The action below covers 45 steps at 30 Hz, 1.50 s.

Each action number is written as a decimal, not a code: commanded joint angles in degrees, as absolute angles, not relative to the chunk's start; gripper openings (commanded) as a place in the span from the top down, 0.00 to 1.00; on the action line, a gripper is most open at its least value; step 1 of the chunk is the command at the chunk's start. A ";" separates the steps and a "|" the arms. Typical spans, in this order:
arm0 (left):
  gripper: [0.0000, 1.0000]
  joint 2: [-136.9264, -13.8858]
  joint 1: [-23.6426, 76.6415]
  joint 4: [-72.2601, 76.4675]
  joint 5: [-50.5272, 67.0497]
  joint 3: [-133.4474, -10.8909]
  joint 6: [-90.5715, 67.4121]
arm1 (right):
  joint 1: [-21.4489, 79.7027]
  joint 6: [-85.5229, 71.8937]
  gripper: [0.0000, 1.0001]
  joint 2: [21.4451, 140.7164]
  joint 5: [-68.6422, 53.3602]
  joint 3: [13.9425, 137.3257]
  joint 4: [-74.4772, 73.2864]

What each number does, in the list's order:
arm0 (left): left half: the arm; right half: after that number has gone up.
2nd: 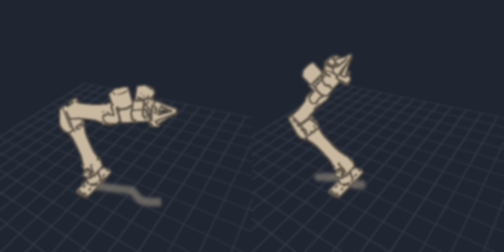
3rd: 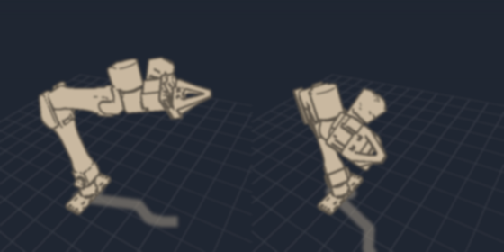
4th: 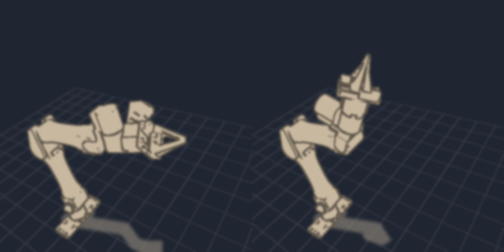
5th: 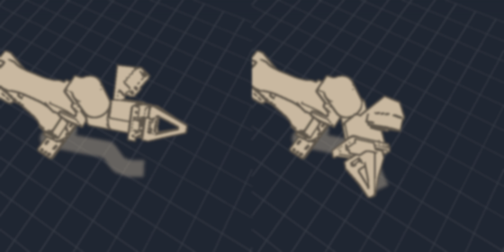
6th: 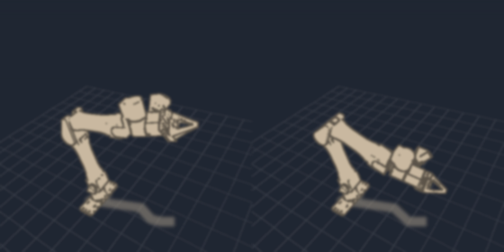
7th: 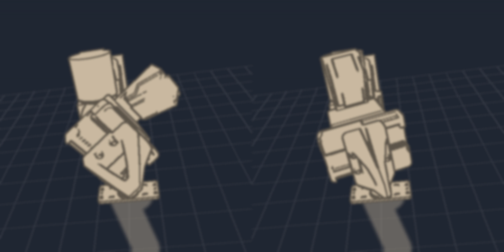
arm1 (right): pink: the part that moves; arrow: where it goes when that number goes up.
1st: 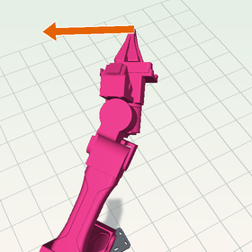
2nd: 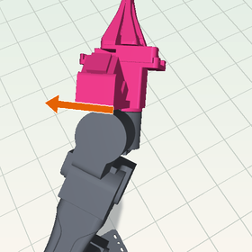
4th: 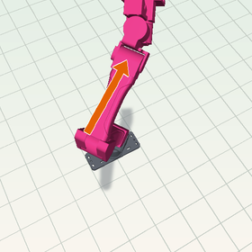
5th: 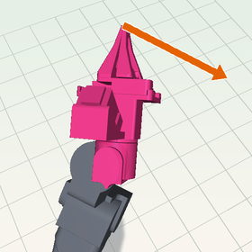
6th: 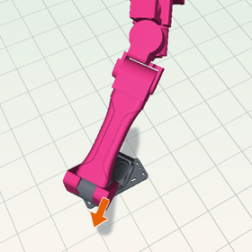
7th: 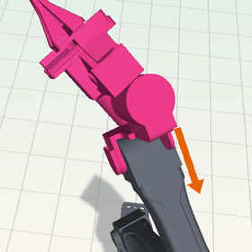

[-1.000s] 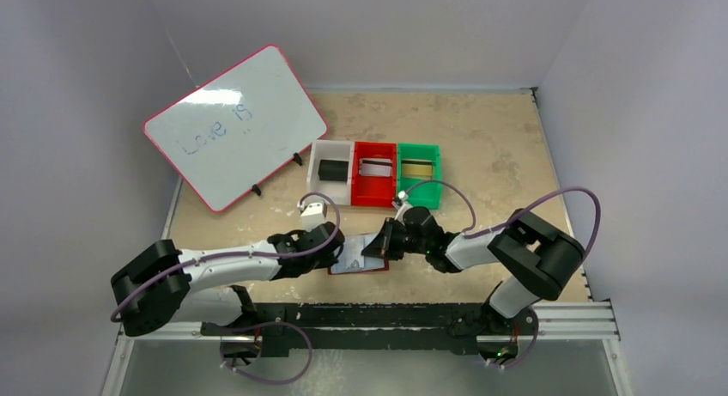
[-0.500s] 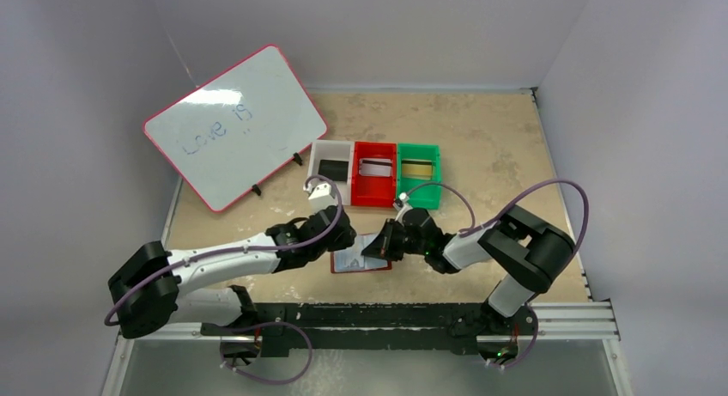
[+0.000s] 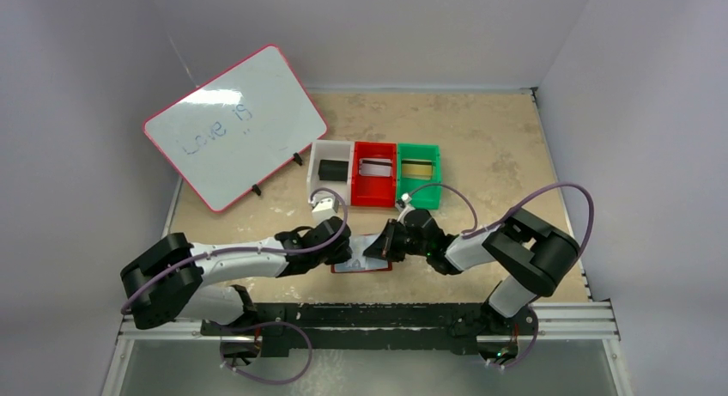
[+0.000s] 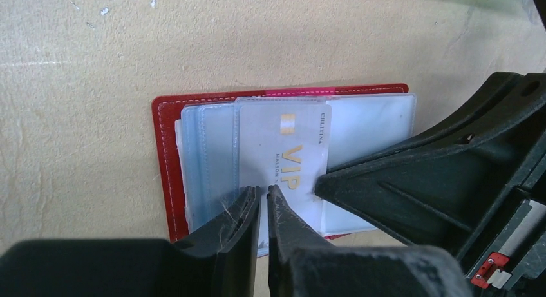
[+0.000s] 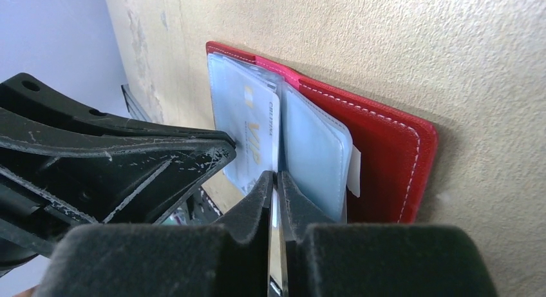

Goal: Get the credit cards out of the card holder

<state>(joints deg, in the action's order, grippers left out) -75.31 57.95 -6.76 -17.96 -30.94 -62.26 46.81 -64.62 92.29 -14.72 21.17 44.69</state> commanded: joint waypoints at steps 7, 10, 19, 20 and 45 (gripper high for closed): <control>0.96 -75.09 58.43 -10.38 -19.22 -27.43 -61.74 | 46.58 -67.65 0.95 90.87 -12.46 21.68 45.77; 0.96 -74.66 58.46 -11.58 -20.19 -27.04 -61.82 | 46.57 -67.73 1.00 89.66 -11.56 20.90 45.82; 0.97 -73.89 58.46 -11.12 -21.01 -26.76 -62.00 | 46.49 -68.85 1.00 90.18 -12.18 19.51 47.61; 0.97 -73.89 58.51 -11.04 -21.07 -26.72 -62.01 | 46.45 -69.56 1.00 89.60 -11.34 18.78 47.85; 0.99 -74.04 58.50 -10.59 -20.16 -27.07 -61.00 | 45.43 -64.73 0.66 92.42 -16.27 22.34 46.20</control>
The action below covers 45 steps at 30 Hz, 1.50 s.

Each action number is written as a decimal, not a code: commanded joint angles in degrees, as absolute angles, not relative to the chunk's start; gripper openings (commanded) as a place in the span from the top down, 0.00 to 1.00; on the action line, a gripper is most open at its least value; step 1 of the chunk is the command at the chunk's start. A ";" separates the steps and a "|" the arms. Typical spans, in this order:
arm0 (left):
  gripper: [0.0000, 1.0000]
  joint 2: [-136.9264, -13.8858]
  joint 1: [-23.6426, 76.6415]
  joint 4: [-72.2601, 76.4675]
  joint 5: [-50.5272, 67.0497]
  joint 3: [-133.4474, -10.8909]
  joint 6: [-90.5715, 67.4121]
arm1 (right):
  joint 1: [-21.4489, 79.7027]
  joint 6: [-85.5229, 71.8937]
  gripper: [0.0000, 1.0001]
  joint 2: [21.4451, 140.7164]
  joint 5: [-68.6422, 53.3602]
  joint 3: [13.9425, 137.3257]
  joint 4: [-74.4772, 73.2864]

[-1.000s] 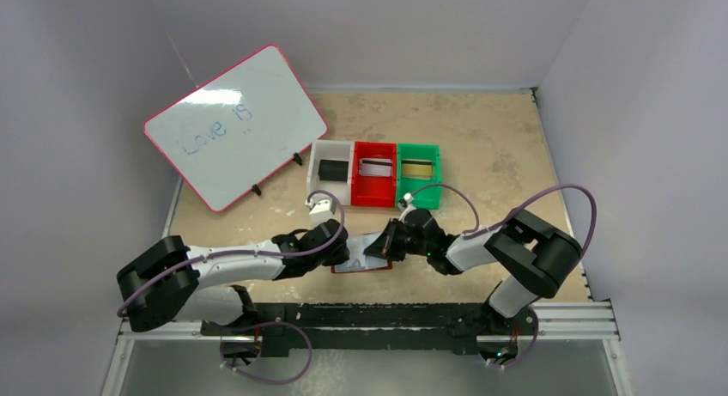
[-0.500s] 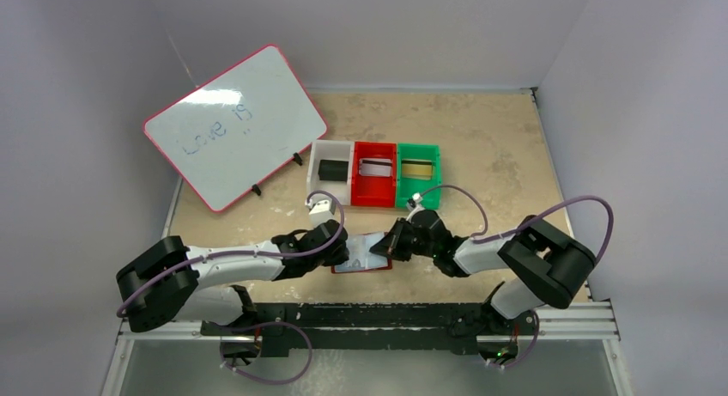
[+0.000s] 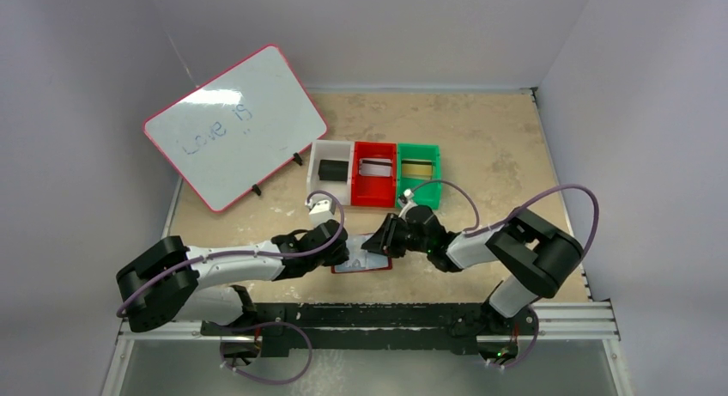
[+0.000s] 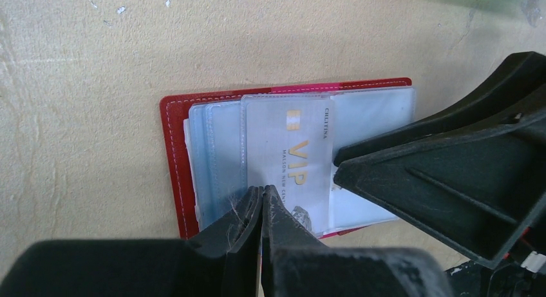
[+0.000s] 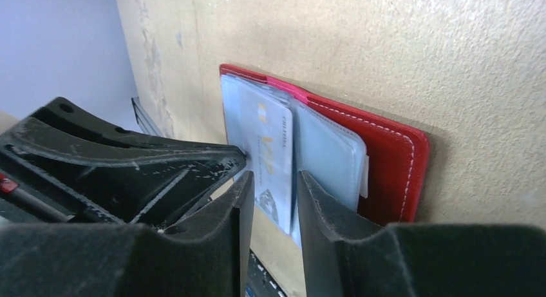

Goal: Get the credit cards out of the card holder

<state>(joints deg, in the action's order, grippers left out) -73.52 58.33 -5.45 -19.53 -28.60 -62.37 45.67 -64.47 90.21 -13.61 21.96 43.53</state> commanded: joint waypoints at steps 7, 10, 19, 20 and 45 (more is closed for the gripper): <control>1.00 -73.97 58.53 -11.04 -19.78 -27.24 -60.91 | 45.43 -67.20 0.68 94.67 -17.03 20.86 50.29; 1.00 -73.98 58.43 -10.97 -20.24 -26.87 -61.03 | 45.37 -67.38 0.73 95.54 -17.90 20.86 51.20; 1.00 -73.03 58.52 -10.31 -20.35 -25.91 -62.15 | 45.37 -68.54 0.78 96.68 -18.46 20.17 56.35; 1.00 -72.99 58.53 -10.21 -20.39 -25.85 -62.17 | 45.41 -68.66 0.78 97.04 -18.19 20.25 56.94; 1.00 -74.55 58.51 -10.96 -21.15 -25.51 -61.80 | 45.34 -72.49 0.88 97.58 -17.67 16.77 63.06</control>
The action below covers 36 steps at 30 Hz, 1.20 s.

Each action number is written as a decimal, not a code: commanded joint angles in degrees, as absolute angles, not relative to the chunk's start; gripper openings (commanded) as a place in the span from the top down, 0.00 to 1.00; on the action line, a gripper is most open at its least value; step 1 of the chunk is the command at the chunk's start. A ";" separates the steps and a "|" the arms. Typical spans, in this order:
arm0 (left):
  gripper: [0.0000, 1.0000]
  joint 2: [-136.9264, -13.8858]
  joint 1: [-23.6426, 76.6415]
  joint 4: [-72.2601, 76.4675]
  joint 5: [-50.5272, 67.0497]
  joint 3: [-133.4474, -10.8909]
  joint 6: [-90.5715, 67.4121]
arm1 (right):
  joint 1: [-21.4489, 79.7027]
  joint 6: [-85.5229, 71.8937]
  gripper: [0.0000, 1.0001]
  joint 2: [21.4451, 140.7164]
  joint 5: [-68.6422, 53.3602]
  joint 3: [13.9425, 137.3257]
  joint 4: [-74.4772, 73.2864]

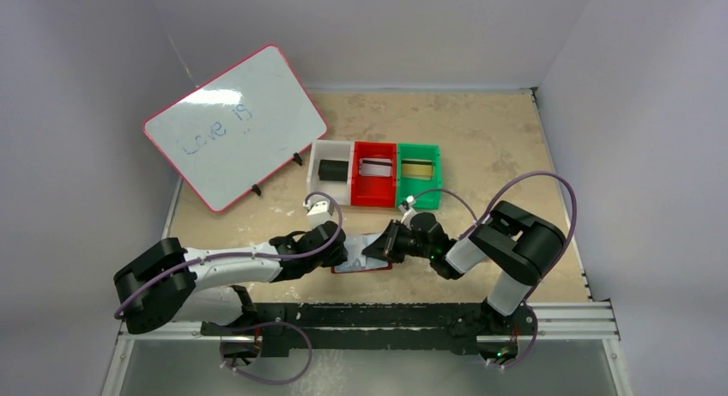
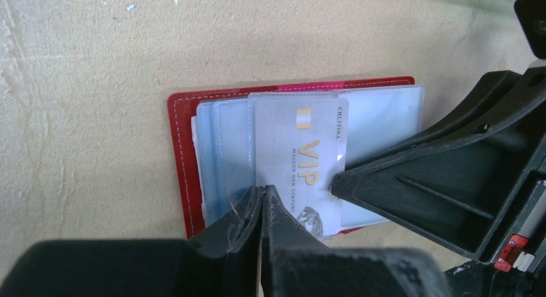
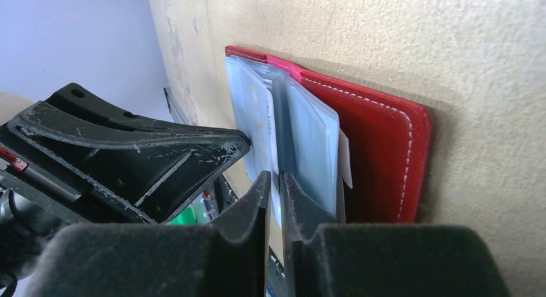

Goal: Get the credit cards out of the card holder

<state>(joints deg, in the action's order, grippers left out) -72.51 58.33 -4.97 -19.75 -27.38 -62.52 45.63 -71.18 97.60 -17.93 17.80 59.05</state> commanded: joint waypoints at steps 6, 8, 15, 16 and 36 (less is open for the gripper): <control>1.00 -74.73 58.51 -11.49 -21.37 -25.76 -61.61 | 45.33 -72.15 0.87 96.64 -16.65 17.19 59.98; 1.00 -74.66 58.51 -11.51 -21.40 -25.88 -61.61 | 45.35 -71.75 0.93 96.81 -17.03 17.54 60.11; 1.00 -75.59 58.52 -12.08 -22.66 -26.00 -62.02 | 45.35 -70.80 1.00 95.50 -16.23 17.86 57.34; 1.00 -75.59 58.49 -12.43 -22.96 -26.09 -62.05 | 45.29 -70.79 1.00 94.88 -15.71 17.58 56.37; 1.00 -73.63 58.52 -15.06 -24.41 -26.69 -61.25 | 42.45 -68.63 0.98 92.79 -17.34 15.04 53.49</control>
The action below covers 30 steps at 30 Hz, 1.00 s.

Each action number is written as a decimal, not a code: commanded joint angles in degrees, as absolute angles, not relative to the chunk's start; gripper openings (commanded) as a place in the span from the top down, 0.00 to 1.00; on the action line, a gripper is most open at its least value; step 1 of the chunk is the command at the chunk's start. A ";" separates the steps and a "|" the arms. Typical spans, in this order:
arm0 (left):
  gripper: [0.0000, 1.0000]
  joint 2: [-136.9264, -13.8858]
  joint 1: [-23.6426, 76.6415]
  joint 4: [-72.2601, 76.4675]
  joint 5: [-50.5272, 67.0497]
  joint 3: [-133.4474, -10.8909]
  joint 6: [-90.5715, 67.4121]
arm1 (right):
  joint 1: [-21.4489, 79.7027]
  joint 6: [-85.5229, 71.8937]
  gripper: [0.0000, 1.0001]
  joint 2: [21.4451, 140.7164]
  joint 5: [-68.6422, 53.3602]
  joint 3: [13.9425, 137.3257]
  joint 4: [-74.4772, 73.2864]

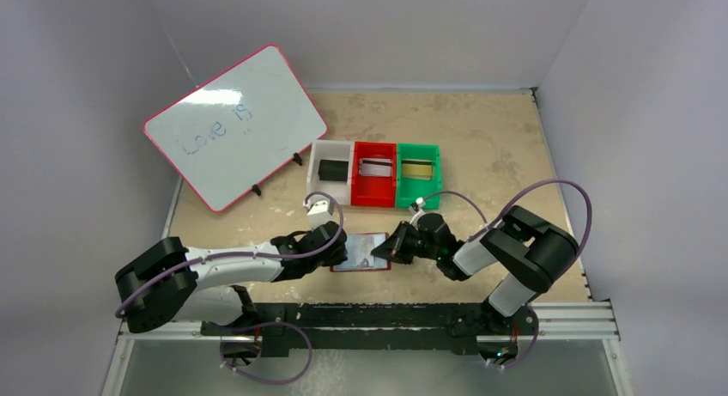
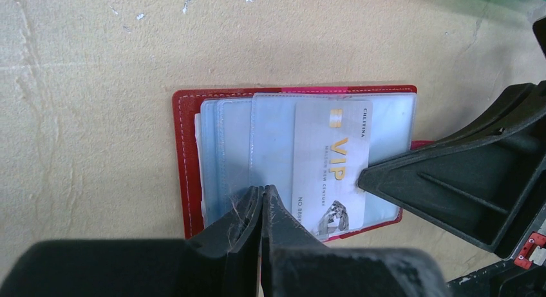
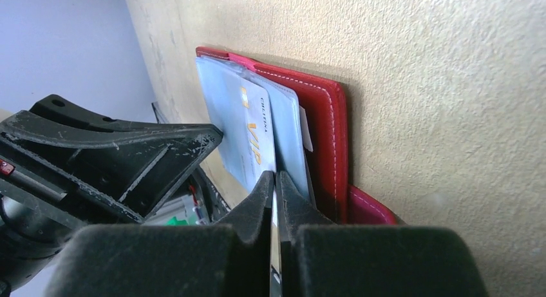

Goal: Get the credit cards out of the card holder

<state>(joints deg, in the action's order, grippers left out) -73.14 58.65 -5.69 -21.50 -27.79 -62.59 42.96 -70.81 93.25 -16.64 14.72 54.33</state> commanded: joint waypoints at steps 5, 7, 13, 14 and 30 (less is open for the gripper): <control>1.00 -73.85 58.50 -13.92 -22.50 -27.28 -59.47 | 42.47 -69.47 0.89 94.86 -18.50 16.00 56.84; 1.00 -74.09 58.53 -13.75 -22.17 -27.20 -59.21 | 42.45 -69.79 0.83 95.05 -18.33 16.21 57.73; 1.00 -74.53 58.50 -13.31 -21.56 -27.42 -58.69 | 42.47 -68.65 0.80 95.84 -18.14 18.56 56.02; 1.00 -74.53 58.53 -13.41 -21.54 -27.38 -58.69 | 42.49 -68.64 0.80 95.88 -17.99 18.55 56.50; 1.00 -72.82 58.52 -14.93 -22.02 -28.42 -58.43 | 42.45 -68.64 1.00 93.87 -17.40 15.65 55.58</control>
